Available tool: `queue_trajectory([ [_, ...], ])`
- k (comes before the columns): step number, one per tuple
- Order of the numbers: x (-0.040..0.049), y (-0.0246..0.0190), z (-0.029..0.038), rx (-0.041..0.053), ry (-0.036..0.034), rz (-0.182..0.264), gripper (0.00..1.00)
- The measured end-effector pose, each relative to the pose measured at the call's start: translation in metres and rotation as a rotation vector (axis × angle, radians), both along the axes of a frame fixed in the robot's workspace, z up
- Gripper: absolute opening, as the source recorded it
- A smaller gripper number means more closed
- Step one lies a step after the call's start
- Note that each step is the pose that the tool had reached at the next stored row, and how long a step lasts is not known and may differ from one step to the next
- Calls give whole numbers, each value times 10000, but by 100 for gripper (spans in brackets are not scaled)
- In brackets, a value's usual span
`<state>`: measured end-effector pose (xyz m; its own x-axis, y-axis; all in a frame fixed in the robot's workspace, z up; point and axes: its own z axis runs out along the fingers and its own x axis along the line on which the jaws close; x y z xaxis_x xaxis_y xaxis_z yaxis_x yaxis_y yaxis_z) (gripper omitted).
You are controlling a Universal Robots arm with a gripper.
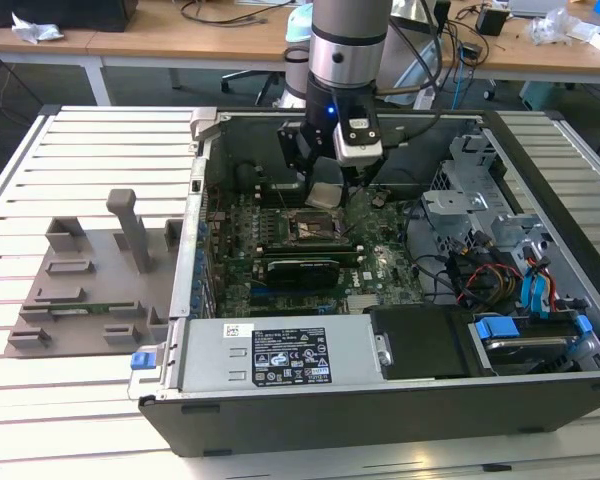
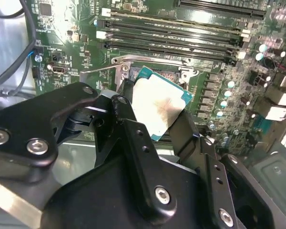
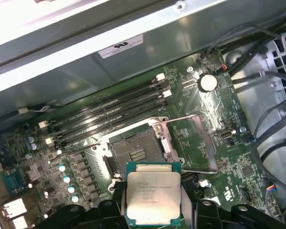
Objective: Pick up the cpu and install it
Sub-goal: 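Place the cpu into insertion slot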
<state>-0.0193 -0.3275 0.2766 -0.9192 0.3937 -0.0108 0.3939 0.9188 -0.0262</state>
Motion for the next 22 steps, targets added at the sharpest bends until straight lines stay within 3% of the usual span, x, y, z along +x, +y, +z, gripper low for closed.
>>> queue_trajectory([
  [22,0,0,-9,-2,0,-2224,55],
])
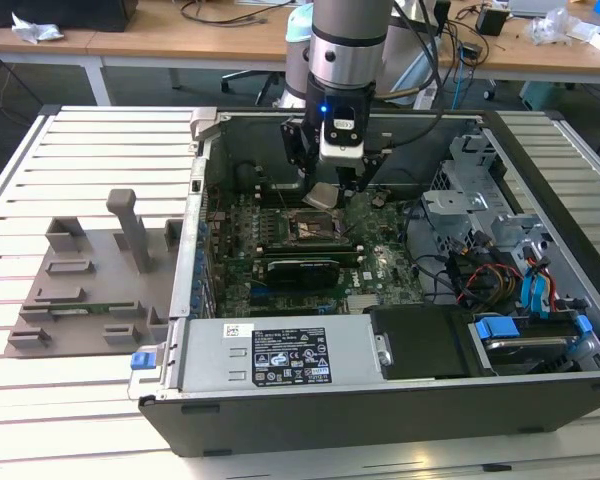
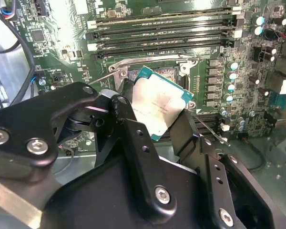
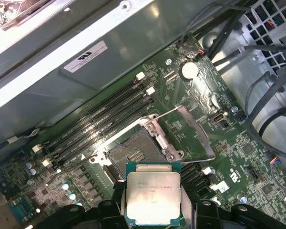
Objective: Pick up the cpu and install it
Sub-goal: 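Place the cpu into insertion slot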
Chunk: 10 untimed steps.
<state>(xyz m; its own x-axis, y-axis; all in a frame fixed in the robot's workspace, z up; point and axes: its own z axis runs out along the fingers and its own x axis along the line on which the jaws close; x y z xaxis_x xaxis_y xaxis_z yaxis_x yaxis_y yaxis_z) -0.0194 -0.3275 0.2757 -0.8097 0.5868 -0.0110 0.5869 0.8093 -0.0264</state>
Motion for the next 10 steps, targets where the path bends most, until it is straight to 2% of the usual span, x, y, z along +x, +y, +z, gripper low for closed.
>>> queue_trajectory([
  [10,0,0,-5,-2,0,-1063,55],
])
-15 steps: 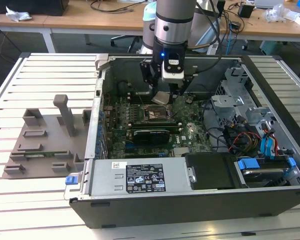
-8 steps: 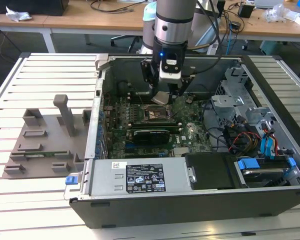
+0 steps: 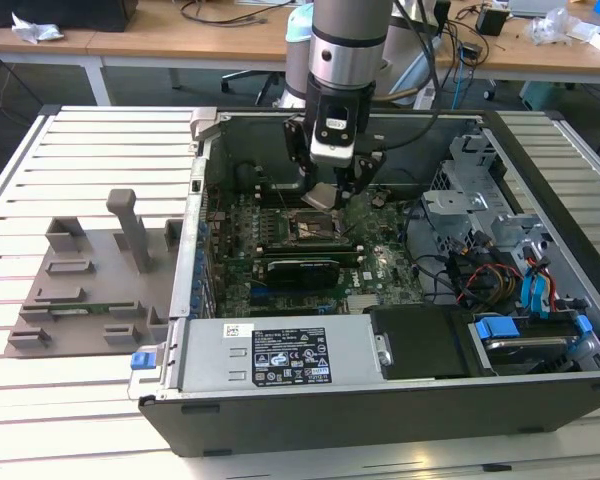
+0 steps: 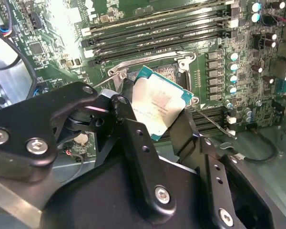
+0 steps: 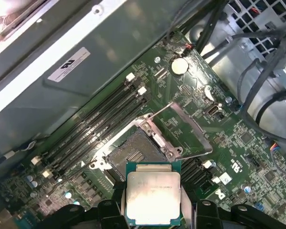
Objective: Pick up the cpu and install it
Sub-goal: 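Place the cpu into insertion slot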
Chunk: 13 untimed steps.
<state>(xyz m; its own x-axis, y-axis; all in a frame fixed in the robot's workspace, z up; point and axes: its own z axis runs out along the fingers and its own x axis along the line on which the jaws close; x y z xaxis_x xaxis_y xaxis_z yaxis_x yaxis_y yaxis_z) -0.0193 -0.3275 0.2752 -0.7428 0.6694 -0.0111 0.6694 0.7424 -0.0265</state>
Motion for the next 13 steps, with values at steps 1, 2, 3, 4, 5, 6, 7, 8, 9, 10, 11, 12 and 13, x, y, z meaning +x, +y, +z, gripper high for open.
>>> queue_trajectory([
  [1,0,0,-1,0,0,-144,55],
  [2,0,0,-2,0,0,-379,55],
  [3,0,0,-3,0,0,-546,55],
  [4,0,0,-4,0,0,-667,55],
  [5,0,0,-5,-2,0,-901,55],
  [6,0,0,-6,-3,0,-1066,55],
  [7,0,0,-6,-3,0,-1156,55],
  [8,0,0,-7,-4,0,-1248,55],
  [9,0,0,-7,-3,0,-1348,55],
  [10,0,0,-8,-4,0,-1421,55],
  [11,0,0,-8,-4,0,-1493,55],
  [12,0,0,-8,-5,0,-1584,55],
  [13,0,0,-9,-5,0,-1741,55],
])
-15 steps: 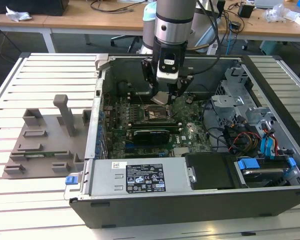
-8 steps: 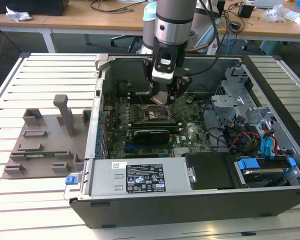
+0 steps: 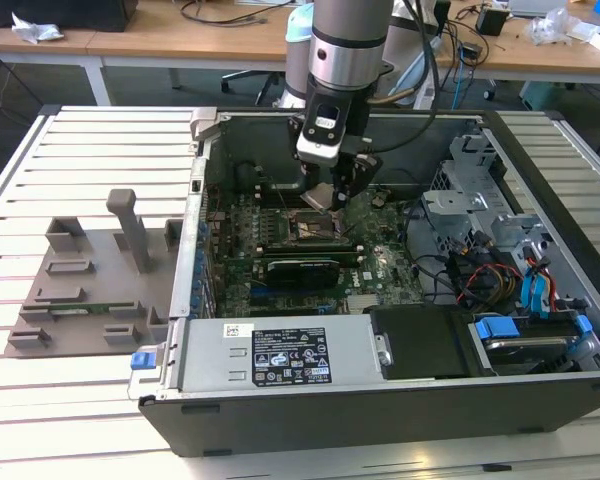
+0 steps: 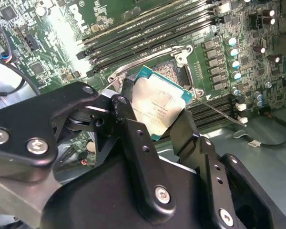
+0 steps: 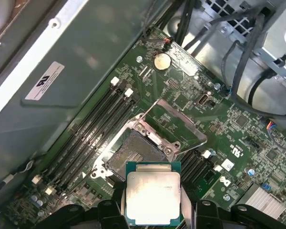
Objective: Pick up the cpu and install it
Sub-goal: 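Place the cpu into insertion slot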
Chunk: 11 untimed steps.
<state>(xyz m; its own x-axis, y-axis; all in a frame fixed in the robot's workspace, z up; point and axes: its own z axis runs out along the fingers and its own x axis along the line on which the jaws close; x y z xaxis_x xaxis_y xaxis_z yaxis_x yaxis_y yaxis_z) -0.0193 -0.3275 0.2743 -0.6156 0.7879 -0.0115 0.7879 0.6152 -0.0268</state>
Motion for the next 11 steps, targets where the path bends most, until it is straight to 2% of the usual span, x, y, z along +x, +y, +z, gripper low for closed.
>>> queue_trajectory([
  [3,0,0,-1,-4,0,-552,55],
  [11,0,0,-3,-8,0,-1228,55],
])
